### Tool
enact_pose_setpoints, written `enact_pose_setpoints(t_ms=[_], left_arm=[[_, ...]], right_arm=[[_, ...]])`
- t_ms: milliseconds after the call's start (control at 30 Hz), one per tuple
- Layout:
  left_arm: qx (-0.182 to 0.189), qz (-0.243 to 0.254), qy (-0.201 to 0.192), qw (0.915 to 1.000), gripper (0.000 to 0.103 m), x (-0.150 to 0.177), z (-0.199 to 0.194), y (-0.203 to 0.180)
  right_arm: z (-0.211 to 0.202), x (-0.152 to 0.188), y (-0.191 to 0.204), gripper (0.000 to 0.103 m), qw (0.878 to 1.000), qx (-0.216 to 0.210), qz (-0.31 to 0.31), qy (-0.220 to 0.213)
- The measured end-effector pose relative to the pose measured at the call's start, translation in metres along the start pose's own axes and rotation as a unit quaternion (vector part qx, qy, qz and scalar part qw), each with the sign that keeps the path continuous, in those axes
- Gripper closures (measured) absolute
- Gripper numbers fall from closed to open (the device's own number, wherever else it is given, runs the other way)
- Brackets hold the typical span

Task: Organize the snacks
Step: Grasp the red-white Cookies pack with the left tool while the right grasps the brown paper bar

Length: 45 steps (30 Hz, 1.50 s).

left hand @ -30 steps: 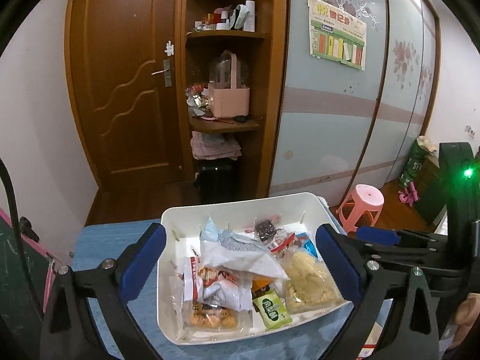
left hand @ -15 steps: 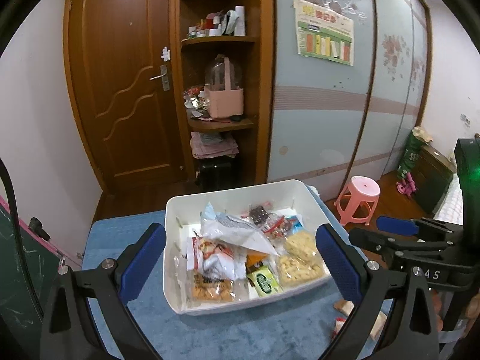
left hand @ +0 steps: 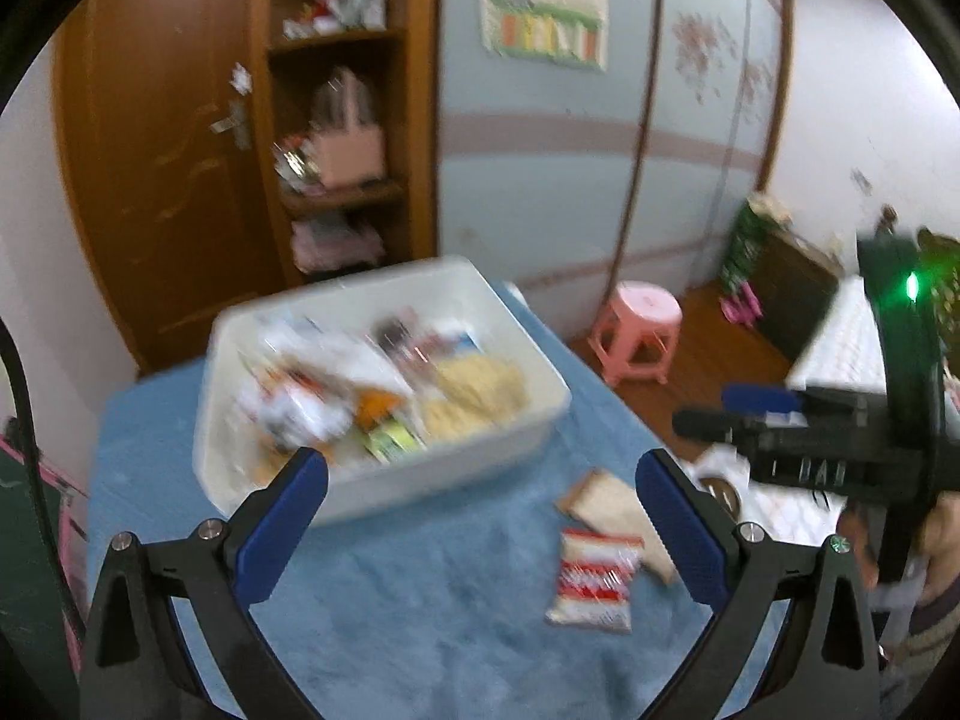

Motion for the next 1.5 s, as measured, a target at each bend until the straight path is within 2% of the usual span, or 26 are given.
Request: enact_pose_setpoints(t_ms=[100,267,433,767,967,1033,1067,1100,1233,1333,1500], left_arm=[[0.019,0.006,0.045,0.9988,0.001,0.031,0.03,-0.021],[0.05,-0.001,0.095,0.9942,0.001,0.073,0.07,-0.04],[0.049,-0.003,0.128,0.9905,0.001,0.104,0.105,-0.055],[0.055,-0.049,0.17,0.9828,0.001,0.131,0.151,-0.055],[0.038,-0.037,0.149,0.9875,0.001,0.132,0.158,-0.059],[0.032,-0.035,0.14,0.989,0.009,0.131,0.16,-0.059],[0.024,-0.031,0.132,0.9905,0.023,0.131,0.158,-0.059],[0.021,-0.022,0.126,0.9916,0.043,0.13,0.156,-0.059],[0.034,-0.023,0.124,0.9914,0.053,0.13,0.153,-0.053],[0.042,-0.034,0.122,0.9911,0.055,0.13,0.148,-0.041],[0.029,-0.034,0.113,0.9926,0.056,0.133,0.138,-0.028]], right_arm=[[0.008,0.019,-0.022,0.037,1.0,0.011,0.01,0.016],[0.027,0.044,-0.042,0.037,0.999,0.018,0.014,0.035],[0.054,0.067,-0.05,0.037,0.998,0.008,0.028,0.063],[0.081,0.082,-0.055,0.037,0.994,-0.024,0.057,0.086],[0.095,0.086,-0.047,0.037,0.993,-0.036,0.052,0.098],[0.099,0.087,-0.045,0.037,0.993,-0.035,0.048,0.101],[0.1,0.088,-0.044,0.037,0.993,-0.034,0.046,0.102],[0.101,0.088,-0.043,0.037,0.993,-0.035,0.043,0.103],[0.104,0.087,-0.039,0.037,0.993,-0.036,0.038,0.104],[0.106,0.086,-0.036,0.037,0.994,-0.03,0.028,0.103],[0.107,0.089,-0.029,0.036,0.995,-0.015,0.001,0.102]])
Point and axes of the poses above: each gripper's, at about its wrist camera, not at the fingertips, and z roughly the way its jaws point, y to its left, x to its underside, the point moved 6 cm from there along z, roughly the way its jaws point, and after that the axes turned 1 degree about x, right-handed, at the moved point
